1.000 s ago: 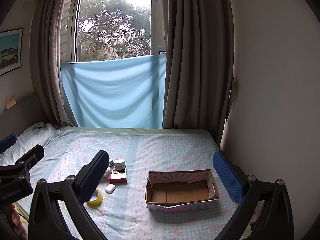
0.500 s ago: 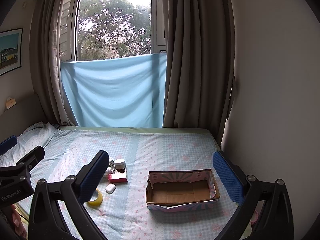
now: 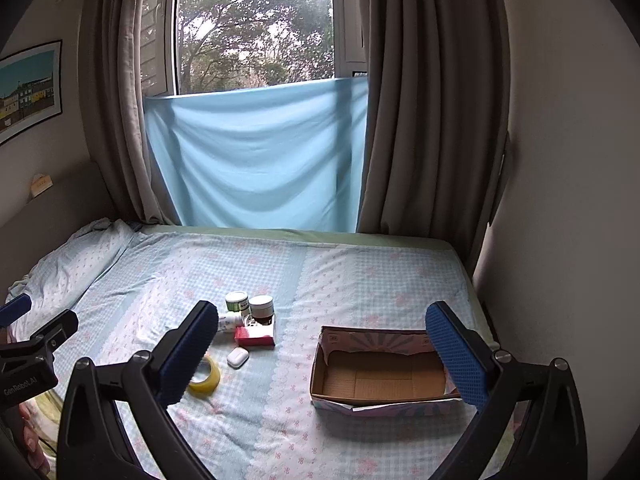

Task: Organize rigid objects
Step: 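Grasp the white pill bottle with the left tool while the right tool grasps the white-lidded jar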

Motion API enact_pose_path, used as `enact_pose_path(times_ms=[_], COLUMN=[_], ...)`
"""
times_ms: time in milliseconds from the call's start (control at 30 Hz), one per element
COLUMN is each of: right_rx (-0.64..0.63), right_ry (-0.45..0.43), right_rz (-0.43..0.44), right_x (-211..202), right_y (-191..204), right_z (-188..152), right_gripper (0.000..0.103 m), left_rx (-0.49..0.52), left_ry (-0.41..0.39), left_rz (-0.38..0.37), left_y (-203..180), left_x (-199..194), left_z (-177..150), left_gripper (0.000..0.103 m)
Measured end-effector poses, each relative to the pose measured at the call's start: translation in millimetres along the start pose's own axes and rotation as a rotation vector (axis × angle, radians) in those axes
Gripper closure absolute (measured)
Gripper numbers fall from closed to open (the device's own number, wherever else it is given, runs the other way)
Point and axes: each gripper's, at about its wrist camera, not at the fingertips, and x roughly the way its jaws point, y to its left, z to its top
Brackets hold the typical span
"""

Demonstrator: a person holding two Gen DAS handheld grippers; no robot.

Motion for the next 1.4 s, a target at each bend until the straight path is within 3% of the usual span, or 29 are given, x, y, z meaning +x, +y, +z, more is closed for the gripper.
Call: enact_pose_path(times_ms=[167,333,500,700,867,1000,1200,1400], right_rx=[-0.003,0.003,0.047,0.074,0.079,0.031,-0.068,-0.176], right_ry=[0.059,0.124,0.200,0.255,0.294,0.331,0.411,0.521], right_rz=[0.044,0.044,0.023,-0.024,0.007,0.086,0.185,0.298], right_x=[37,74,119,189,259,319,416,517], right_y=[12,36,65,94,106,111,106,107], right_z=[-2,-4,-4,-1,0,-6,-23,-50], right_gripper=[0.000,0.000,0.000,0.000,0.000,0.000,0.000,0.000], left_rx=[-0.015,-0.024,0.070,0.229,0.396,0.539,0.730,0.795], left_ry=[0.067,0.120,0.182,0.246,0.302,0.339,0.412,0.555], left_rz=[0.043,0.031,-0.035,-0.175,-0.299,-0.398,-0.487,-0.562], left_y=[30,65,89,100,86,61,14,-18], left_x=[26,72,132,222,307,372,459,538], left_z=[-14,-14,0,19,22,14,-11,-42], left_gripper=[0.000,0.000,0.000,0.000,0.001,0.001,0.001,0.001])
